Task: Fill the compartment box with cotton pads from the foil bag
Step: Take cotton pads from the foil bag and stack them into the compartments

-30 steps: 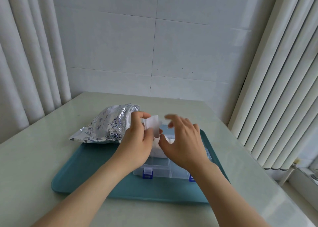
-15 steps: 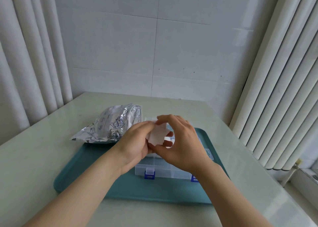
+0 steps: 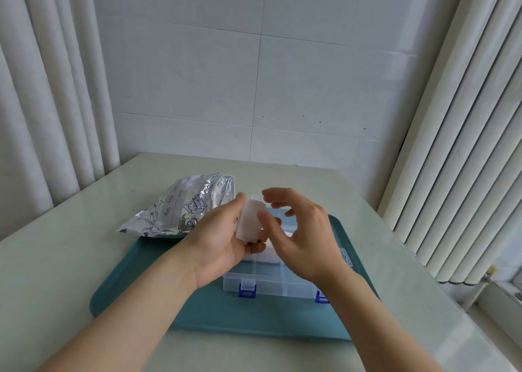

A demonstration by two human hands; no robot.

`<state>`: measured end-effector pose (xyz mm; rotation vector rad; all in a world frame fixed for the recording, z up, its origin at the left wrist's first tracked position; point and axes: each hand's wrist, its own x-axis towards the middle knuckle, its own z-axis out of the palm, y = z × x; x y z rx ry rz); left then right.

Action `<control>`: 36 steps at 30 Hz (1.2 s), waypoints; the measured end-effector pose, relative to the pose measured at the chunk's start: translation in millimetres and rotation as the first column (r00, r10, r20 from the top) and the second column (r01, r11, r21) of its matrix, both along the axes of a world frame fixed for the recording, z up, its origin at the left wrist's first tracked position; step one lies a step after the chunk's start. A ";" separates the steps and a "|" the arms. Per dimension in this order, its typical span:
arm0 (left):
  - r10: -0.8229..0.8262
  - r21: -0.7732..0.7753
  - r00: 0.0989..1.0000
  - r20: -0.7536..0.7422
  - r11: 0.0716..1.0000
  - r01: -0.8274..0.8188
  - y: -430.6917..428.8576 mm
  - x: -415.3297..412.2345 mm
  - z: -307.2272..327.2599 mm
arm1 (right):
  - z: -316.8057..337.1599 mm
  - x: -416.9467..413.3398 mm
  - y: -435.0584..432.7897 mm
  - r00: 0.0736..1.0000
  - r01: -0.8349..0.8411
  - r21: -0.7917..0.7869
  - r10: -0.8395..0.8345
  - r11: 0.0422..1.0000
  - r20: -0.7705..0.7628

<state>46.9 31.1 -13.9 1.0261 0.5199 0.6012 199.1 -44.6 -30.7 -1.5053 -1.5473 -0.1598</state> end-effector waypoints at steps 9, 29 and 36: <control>0.050 0.070 0.999 -0.020 0.996 -0.048 -1.3 4.1 0.0 | 7.2 1.7 0.1 0.963 -0.011 -0.056 -0.005 0.998 -0.269; 0.080 0.025 0.993 0.084 0.996 -0.082 1.1 3.1 -6.0 | 3.8 -14.6 -4.6 0.999 0.032 -0.025 -0.032 0.999 0.002; 0.061 0.007 0.992 0.110 0.998 -0.062 6.9 4.8 -10.8 | 0.2 -21.1 -3.0 0.998 0.056 -0.027 -0.054 0.998 0.043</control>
